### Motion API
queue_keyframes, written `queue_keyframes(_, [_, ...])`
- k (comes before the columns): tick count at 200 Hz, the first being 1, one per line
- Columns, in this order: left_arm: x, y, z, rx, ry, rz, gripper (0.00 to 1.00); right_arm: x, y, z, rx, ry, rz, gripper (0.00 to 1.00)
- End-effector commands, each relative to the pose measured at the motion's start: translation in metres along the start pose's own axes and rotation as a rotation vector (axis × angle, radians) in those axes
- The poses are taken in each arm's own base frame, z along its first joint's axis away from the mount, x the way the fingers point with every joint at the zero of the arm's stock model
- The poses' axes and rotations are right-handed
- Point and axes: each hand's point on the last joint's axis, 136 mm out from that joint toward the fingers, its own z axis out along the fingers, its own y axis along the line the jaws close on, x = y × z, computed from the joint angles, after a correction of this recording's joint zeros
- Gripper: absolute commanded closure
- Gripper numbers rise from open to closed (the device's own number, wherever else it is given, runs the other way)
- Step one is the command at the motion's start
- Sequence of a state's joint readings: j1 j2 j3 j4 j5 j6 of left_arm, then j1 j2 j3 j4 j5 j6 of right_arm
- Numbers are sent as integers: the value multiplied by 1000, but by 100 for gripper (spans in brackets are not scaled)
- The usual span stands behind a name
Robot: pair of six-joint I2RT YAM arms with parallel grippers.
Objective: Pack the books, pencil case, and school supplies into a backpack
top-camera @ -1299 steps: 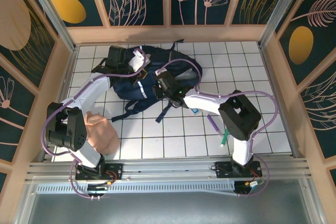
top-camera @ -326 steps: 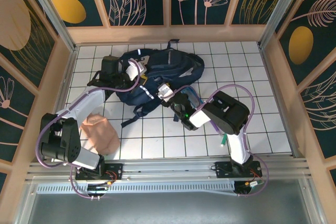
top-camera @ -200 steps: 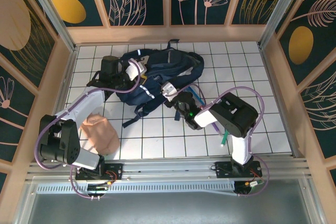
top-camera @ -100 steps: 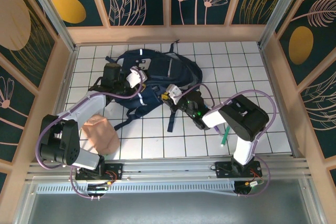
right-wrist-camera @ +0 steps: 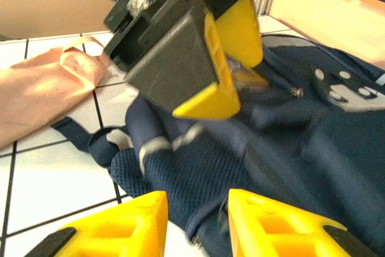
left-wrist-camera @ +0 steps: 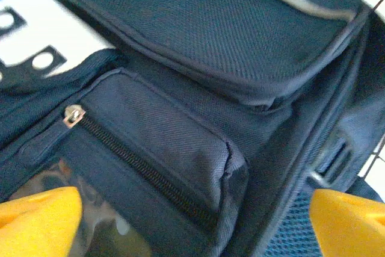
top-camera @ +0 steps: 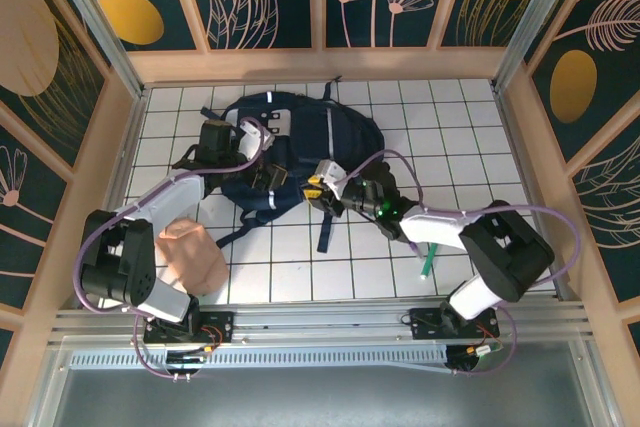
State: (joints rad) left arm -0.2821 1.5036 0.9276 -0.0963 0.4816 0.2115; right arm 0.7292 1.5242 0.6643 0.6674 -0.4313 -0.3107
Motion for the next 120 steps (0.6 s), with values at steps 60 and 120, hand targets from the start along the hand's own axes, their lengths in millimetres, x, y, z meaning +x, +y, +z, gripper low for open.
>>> queue_keyframes(60, [35,-82,-10,11,-61,669,2,39,-47,-11,227,251,912,68])
queue_keyframes(120, [68,-35,27,-111,181,857,14,70,-11,-38,346,335,1675,67])
